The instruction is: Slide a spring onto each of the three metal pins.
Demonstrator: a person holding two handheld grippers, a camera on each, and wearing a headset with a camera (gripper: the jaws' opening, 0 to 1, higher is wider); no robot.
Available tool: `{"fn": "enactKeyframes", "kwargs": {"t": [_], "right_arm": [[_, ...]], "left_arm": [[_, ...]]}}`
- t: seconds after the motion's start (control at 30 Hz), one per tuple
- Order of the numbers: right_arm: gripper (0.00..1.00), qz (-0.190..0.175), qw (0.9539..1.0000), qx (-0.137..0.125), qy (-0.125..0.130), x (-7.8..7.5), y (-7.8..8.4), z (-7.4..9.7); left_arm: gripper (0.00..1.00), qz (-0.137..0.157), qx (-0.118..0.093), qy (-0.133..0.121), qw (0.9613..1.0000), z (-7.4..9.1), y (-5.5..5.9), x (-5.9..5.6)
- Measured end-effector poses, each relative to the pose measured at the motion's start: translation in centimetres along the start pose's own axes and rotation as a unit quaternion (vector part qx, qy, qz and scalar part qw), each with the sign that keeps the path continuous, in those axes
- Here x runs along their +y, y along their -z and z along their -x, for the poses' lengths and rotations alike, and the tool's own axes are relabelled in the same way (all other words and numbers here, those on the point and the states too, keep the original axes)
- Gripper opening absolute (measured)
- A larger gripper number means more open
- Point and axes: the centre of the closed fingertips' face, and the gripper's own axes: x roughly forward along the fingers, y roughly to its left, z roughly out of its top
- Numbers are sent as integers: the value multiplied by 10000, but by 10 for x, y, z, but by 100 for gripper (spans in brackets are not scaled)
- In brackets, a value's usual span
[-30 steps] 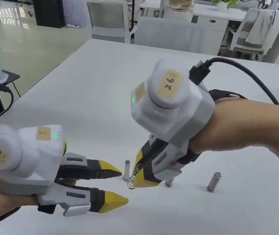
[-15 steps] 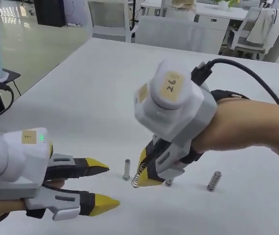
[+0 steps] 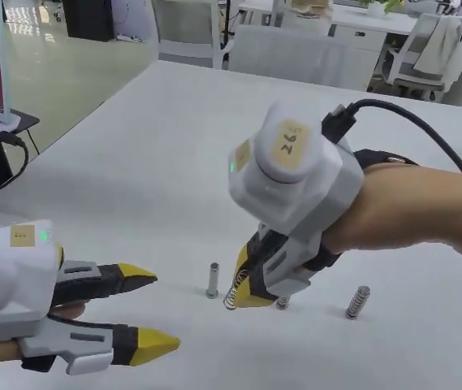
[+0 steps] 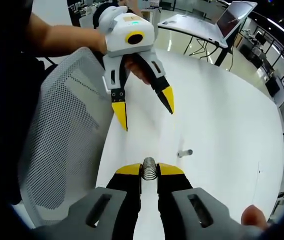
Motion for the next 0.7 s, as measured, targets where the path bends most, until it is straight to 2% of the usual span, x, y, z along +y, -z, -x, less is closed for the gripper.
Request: {"fn": "enactKeyframes", "kwargs": {"t": [0.3,0.7], "right_arm": [[9,-29,9999,74,67,-9,5,1],[9,-22,9998,180,123,-21,8,-1]], "left_arm": [[55,151,2,-224,9996,8,9,8],[59,156,10,-301,9994,10,11,7]]}}
